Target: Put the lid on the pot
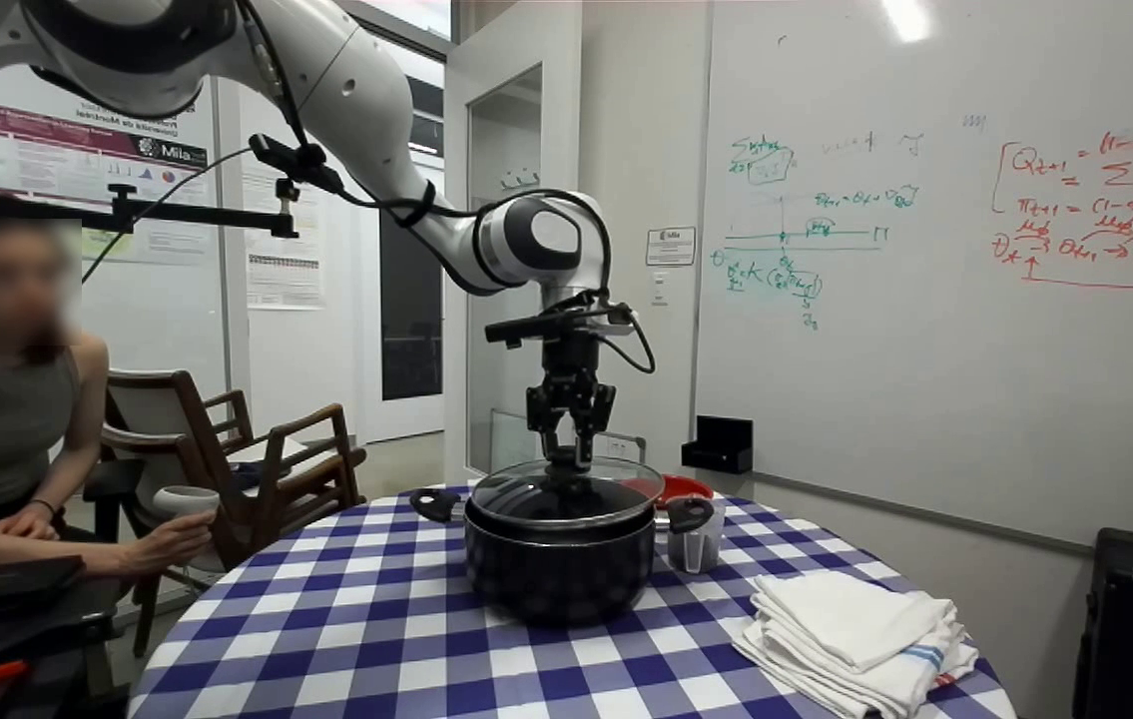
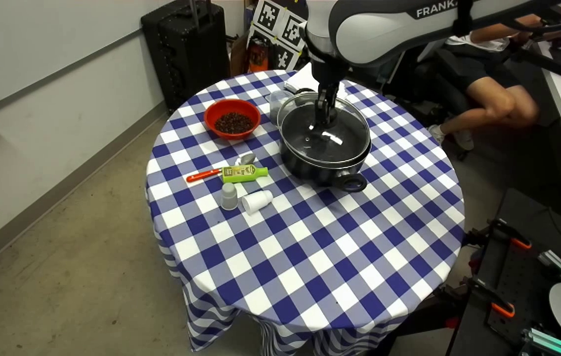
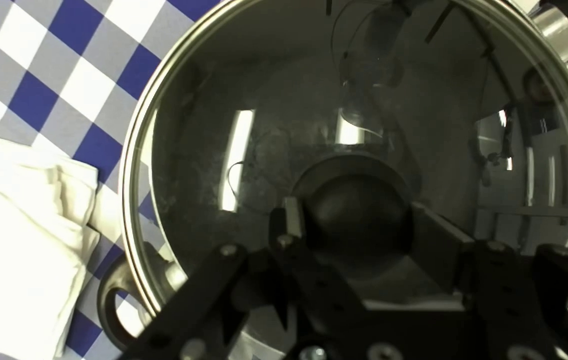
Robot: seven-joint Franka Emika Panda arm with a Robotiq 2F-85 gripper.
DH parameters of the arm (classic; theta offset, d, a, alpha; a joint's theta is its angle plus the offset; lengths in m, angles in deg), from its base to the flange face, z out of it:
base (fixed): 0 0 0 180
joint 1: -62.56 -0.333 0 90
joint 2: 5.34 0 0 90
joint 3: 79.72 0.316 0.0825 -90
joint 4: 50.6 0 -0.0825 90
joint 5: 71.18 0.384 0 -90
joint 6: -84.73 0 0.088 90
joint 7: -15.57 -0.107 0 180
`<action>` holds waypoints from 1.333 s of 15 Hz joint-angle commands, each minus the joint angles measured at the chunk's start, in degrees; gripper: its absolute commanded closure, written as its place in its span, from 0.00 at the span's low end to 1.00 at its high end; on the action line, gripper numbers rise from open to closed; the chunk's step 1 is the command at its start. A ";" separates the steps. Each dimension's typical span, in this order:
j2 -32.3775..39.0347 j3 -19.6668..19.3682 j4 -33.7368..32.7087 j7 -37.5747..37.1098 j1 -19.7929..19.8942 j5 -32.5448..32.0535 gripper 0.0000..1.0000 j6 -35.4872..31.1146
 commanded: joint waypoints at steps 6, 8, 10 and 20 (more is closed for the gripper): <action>-1.28 -0.27 1.66 -0.71 -0.33 -0.12 0.74 1.19; -1.42 -0.36 2.12 -0.83 -0.36 -0.26 0.74 1.10; -1.38 -0.30 2.42 -0.79 -0.28 -0.15 0.74 1.06; -1.19 -0.06 2.20 -0.72 -0.34 0.07 0.74 0.77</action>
